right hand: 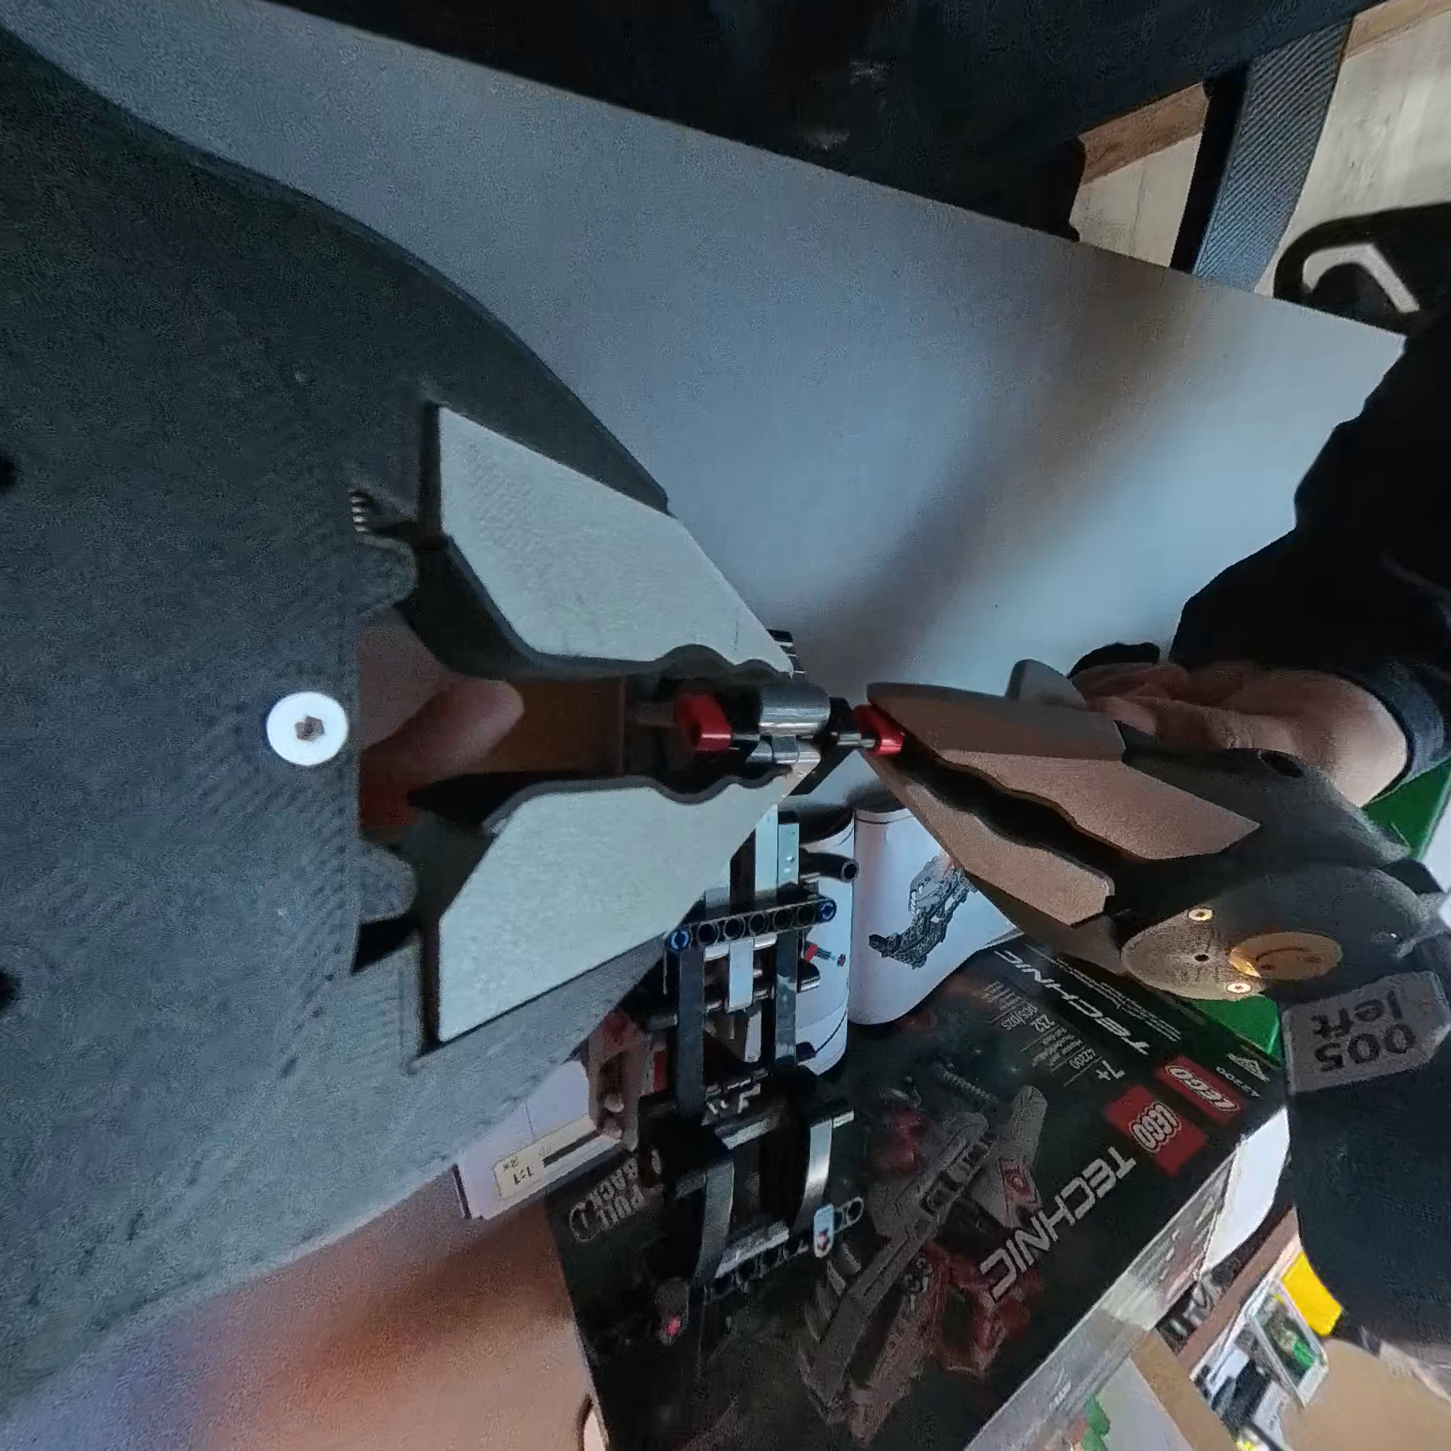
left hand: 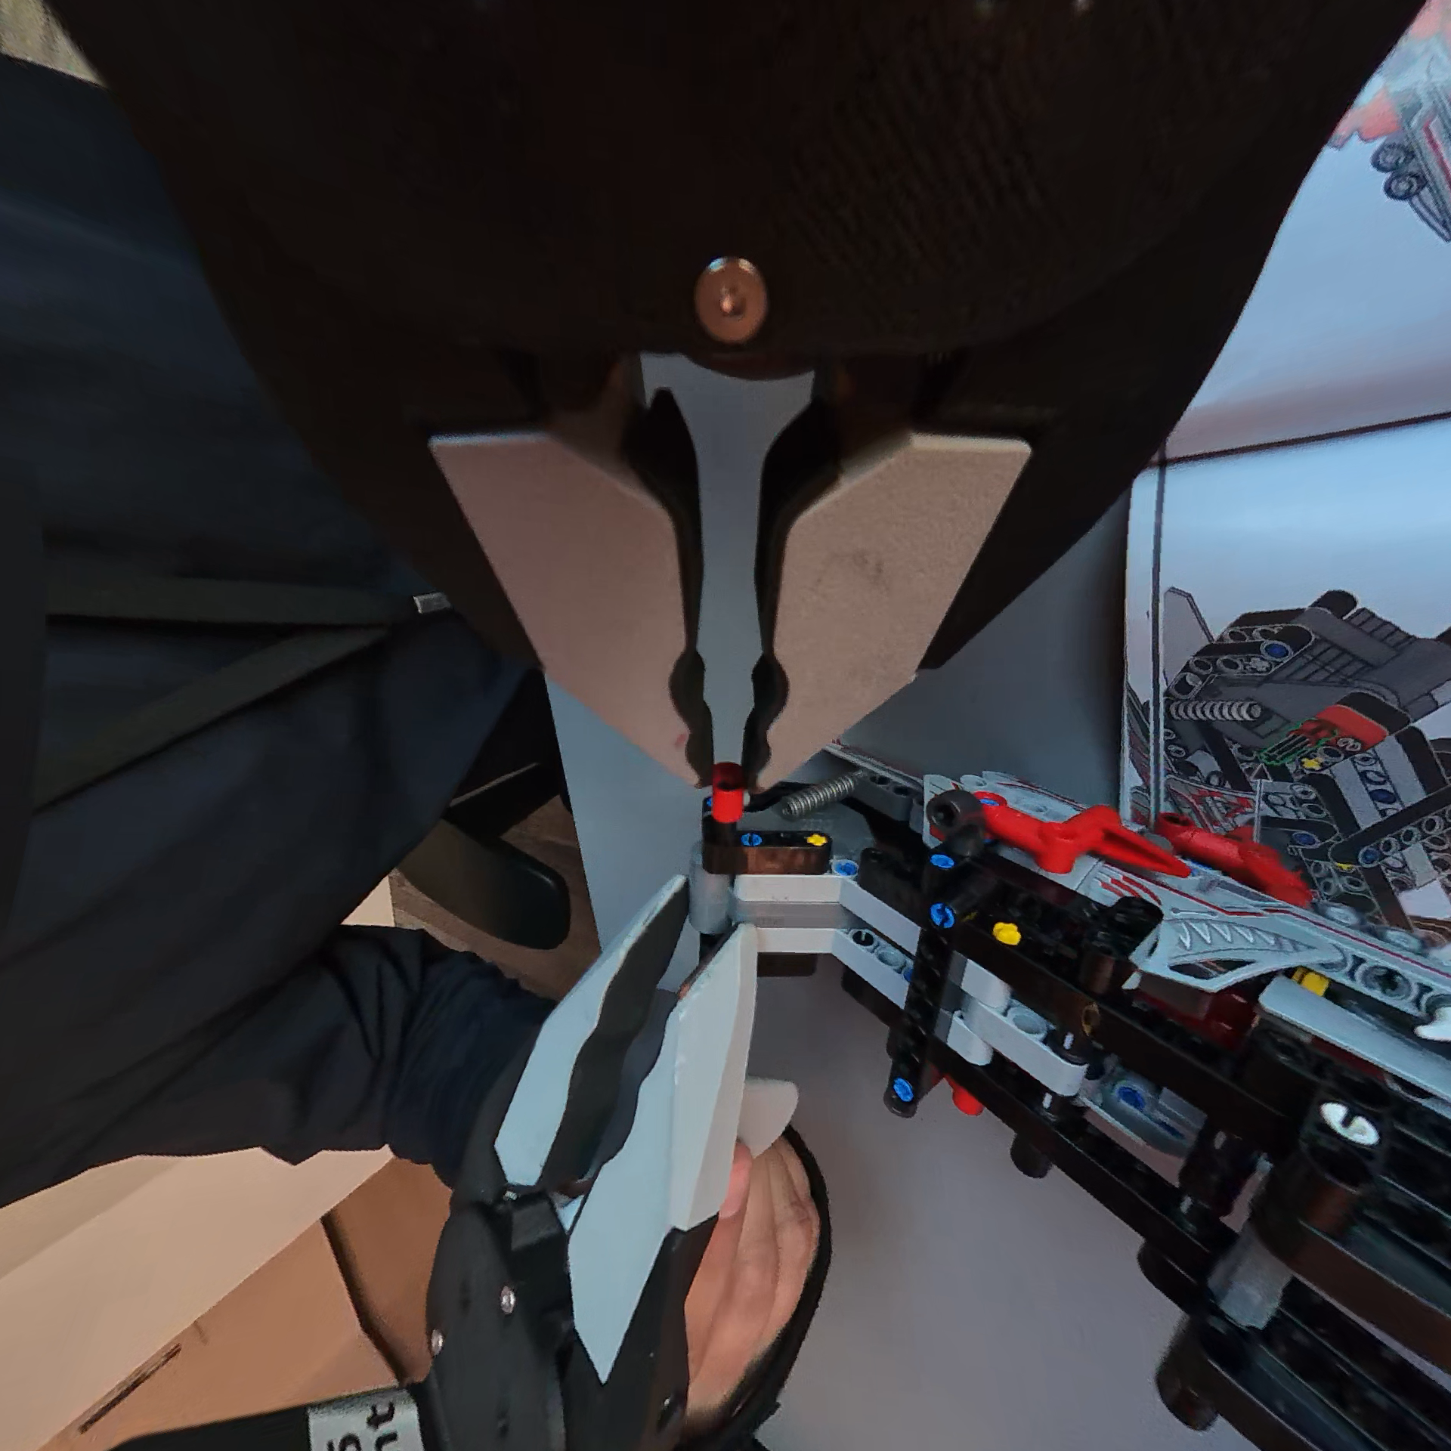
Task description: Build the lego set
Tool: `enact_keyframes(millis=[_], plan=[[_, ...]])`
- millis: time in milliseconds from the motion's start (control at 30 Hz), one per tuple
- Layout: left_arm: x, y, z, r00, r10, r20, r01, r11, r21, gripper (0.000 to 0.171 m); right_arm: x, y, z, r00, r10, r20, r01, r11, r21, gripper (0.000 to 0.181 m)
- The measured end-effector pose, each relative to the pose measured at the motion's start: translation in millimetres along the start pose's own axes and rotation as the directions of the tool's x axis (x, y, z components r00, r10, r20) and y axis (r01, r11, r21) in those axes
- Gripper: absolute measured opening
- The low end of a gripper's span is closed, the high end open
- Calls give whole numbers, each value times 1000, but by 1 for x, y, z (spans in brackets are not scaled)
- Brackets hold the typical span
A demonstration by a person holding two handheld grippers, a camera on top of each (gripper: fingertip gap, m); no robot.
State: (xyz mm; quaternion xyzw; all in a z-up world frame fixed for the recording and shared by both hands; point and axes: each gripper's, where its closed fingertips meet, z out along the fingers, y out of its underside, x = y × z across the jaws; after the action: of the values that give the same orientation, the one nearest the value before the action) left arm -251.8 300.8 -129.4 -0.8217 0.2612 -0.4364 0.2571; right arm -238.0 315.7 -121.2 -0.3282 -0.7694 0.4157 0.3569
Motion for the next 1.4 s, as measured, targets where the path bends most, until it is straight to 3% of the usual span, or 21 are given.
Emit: enact_keyframes(millis=[233,367,400,567,633,733,967,1100,1267,1400], plan=[[-3,-3,6,1000,12,11,-12,1000,24,4,6,2,-5,994,100,42,-103,993,57,15],[-5,-5,9,1000,13,18,-13,999,45,4,8,2,-6,994,105,43,-107,992,73,13],[-5,-6,9,1000,16,27,-17,999,51,4,7,-1,-6,994,100,53,-105,991,88,0],[-2,-11,14,997,55,61,-58,997,53,4,11,-2,-4,996,80,31,-82,994,70,0],[-3,-12,12,998,39,55,-43,997,66,4,12,0,-8,998,68,19,-69,996,51,7],[-4,-12,10,998,28,58,-32,997,71,4,17,10,-17,1000,19,-7,-19,1000,-5,31],[-1,-12,22,999,-2,44,0,998,61,4,9,18,-18,997,-36,61,37,999,-7,28],[-1,-11,27,999,-13,52,10,999,53,4,10,10,-17,998,-51,48,50,998,25,18],[0,-10,25,997,-18,69,15,999,42,4,19,12,-35,998,-55,16,55,998,36,31],[1,-14,21,997,-23,77,19,999,47,4,32,20,-41,997,-69,16,68,997,46,29]])
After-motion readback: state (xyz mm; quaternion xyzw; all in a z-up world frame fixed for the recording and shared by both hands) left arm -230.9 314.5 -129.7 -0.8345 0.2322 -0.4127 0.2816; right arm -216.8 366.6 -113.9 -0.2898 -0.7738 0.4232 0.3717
